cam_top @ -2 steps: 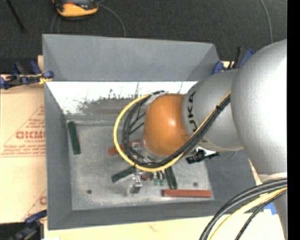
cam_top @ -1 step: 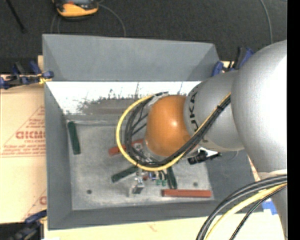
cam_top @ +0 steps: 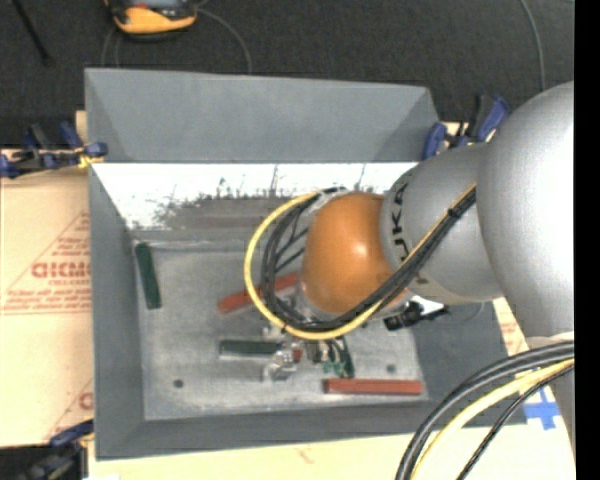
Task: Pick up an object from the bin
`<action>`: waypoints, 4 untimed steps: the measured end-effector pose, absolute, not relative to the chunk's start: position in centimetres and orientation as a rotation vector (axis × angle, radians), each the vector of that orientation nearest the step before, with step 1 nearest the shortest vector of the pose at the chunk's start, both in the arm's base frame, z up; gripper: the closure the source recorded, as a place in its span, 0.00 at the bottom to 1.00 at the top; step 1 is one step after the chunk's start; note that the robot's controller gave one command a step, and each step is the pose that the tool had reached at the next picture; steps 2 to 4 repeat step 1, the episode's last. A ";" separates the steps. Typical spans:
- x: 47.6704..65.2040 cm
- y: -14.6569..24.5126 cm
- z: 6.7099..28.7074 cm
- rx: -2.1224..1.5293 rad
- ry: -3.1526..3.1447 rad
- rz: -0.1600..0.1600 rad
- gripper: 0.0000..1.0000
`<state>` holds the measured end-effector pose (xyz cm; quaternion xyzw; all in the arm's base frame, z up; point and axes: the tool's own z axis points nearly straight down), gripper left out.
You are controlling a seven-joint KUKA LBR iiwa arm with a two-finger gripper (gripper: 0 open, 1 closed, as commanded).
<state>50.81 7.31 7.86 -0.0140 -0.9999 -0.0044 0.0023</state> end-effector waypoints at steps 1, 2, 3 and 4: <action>50.8 7.3 7.9 -0.045 -3.137 -0.014 1.00; 50.8 7.3 7.9 -0.045 -3.137 -0.014 1.00; 50.8 7.3 7.9 -0.045 -3.137 -0.014 1.00; 50.8 7.3 7.9 -0.045 -3.137 -0.014 1.00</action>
Offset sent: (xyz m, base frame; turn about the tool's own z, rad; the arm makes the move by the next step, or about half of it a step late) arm -0.0001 0.0000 0.0512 0.0000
